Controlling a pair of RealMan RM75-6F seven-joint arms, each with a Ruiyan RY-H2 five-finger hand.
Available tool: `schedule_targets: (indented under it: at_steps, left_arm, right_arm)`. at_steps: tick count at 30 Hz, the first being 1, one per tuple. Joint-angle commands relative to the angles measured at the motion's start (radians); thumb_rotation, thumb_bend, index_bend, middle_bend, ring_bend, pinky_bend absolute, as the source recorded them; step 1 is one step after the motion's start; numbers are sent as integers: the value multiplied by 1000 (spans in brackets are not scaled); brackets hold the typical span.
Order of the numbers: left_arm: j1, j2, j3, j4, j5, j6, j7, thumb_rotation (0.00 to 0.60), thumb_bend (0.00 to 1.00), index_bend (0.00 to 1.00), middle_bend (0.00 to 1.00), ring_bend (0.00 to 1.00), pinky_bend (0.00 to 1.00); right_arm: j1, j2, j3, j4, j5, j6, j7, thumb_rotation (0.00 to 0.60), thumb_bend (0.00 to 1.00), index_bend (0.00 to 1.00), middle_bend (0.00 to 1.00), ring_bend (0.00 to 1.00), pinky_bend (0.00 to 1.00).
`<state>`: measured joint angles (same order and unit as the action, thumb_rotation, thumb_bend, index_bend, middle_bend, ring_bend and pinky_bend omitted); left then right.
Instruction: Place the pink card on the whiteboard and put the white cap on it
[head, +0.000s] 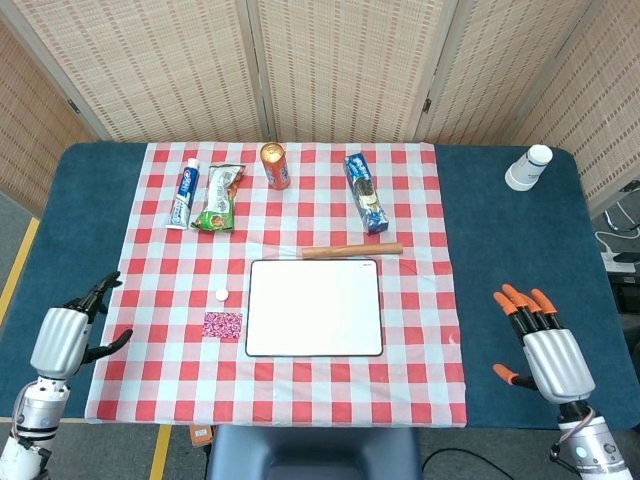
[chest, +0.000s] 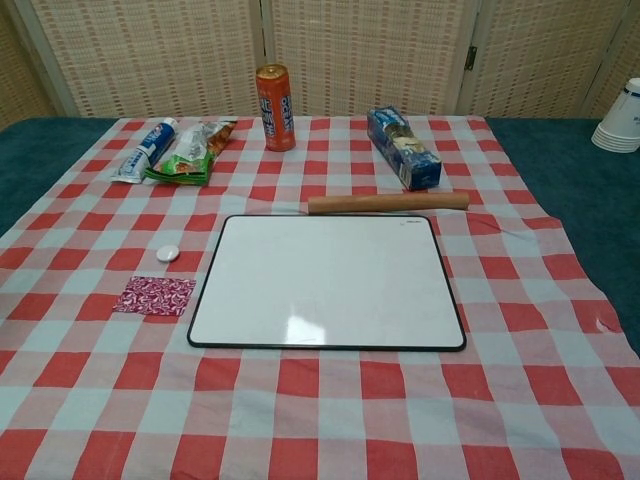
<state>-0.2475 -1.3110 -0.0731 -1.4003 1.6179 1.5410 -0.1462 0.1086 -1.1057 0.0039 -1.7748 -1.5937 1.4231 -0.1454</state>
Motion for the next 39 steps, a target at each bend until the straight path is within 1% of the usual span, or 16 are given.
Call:
schedule_targets:
  at_steps: [1, 2, 3, 6, 7, 11, 16, 19, 24, 31, 36, 39]
  left_arm:
    - [-21, 4, 33, -31, 47, -32, 72, 600, 222, 308, 763, 905, 892]
    - [-30, 5, 40, -48, 58, -50, 103, 600, 227, 390, 842, 947, 924]
    - [-37, 7, 46, -61, 66, -64, 128, 600, 231, 430, 886, 969, 941]
    - [-60, 12, 62, -118, 74, -128, 227, 600, 233, 442, 948, 996, 964]
    - [-72, 20, 70, -150, 64, -173, 271, 600, 233, 430, 960, 1000, 967]
    - [-109, 17, 73, -227, 23, -282, 389, 600, 232, 336, 961, 1000, 965]
    - [-129, -38, 53, -257, -20, -322, 505, 600, 230, 338, 957, 999, 964]
    - [-141, -68, 38, -270, -57, -345, 536, 600, 229, 348, 963, 1000, 981]
    - [-173, -122, 9, -250, -125, -394, 589, 600, 229, 343, 967, 1000, 991]
    - [-204, -221, -63, -201, -266, -413, 619, 600, 230, 340, 965, 1000, 990]
    - [-214, -254, -83, -214, -389, -433, 677, 600, 229, 339, 964, 1000, 990]
    - [-222, -266, -84, -215, -430, -437, 710, 600, 229, 337, 965, 1000, 990]
  right_arm:
    - [6, -4, -8, 0, -9, -12, -14, 600, 45, 0, 4, 0, 1]
    - [8, -4, -12, -1, -14, -18, -15, 600, 44, 0, 4, 0, 1]
    - [9, -3, -14, -3, -17, -21, -13, 600, 44, 0, 4, 0, 1]
    - [9, 2, -15, -4, -17, -19, -5, 600, 45, 0, 4, 0, 0]
    - [8, 3, -13, -3, -15, -17, -2, 600, 45, 0, 4, 0, 0]
    - [10, 7, -11, -2, -9, -20, 8, 600, 45, 0, 4, 0, 1]
    - [16, 11, -9, -1, 0, -32, 15, 600, 44, 0, 4, 0, 1]
    - [19, 12, -8, -1, 4, -36, 18, 600, 44, 0, 4, 0, 1]
    - [19, 17, -8, -1, 6, -35, 28, 600, 44, 0, 4, 0, 1]
    - [22, 23, -2, 2, 18, -38, 46, 600, 44, 0, 4, 0, 1]
    - [27, 29, 2, 2, 27, -46, 57, 600, 44, 0, 4, 0, 1]
    - [29, 30, 1, 3, 28, -49, 62, 600, 44, 0, 4, 0, 1]
